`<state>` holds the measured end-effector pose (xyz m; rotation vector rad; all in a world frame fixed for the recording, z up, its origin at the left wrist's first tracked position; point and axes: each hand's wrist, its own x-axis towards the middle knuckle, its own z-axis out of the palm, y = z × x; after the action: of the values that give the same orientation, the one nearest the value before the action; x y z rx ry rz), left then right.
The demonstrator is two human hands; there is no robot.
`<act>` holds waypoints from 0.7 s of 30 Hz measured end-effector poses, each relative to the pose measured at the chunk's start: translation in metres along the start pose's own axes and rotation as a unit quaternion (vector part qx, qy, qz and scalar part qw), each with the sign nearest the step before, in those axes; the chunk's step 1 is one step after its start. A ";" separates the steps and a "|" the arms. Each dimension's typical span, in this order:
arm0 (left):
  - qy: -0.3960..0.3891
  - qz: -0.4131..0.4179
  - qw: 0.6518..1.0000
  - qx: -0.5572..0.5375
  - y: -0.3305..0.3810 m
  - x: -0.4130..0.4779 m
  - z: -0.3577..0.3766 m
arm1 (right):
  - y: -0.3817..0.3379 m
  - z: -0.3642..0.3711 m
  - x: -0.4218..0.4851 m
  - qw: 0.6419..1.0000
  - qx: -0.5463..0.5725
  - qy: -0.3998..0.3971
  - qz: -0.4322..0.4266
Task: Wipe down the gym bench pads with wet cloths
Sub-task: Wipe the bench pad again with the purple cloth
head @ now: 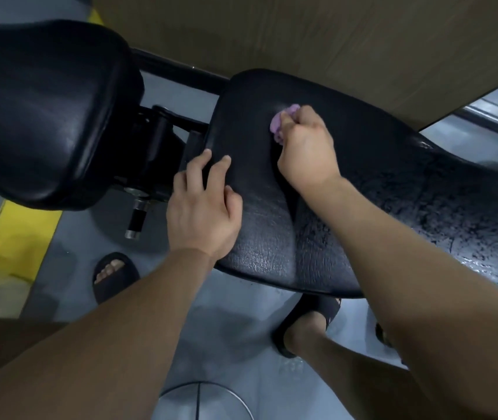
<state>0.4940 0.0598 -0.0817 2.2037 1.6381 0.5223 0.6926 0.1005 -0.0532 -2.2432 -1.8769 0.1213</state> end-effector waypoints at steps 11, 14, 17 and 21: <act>-0.008 -0.006 1.000 -0.003 0.000 0.002 -0.003 | -0.015 0.002 -0.024 0.999 0.032 0.006 -0.033; -0.010 -0.008 1.000 0.002 0.000 0.001 -0.002 | -0.013 0.002 -0.050 0.991 0.044 0.022 -0.124; -0.006 -0.007 1.000 0.003 0.000 0.002 -0.002 | 0.000 0.005 -0.016 0.991 -0.011 0.025 -0.134; -0.008 0.000 1.000 -0.001 -0.001 0.002 -0.002 | 0.009 0.003 0.051 0.997 -0.041 0.059 -0.041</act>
<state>0.4930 0.0617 -0.0801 2.2006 1.6283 0.5050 0.7097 0.1493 -0.0544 -2.1682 -1.9403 -0.1019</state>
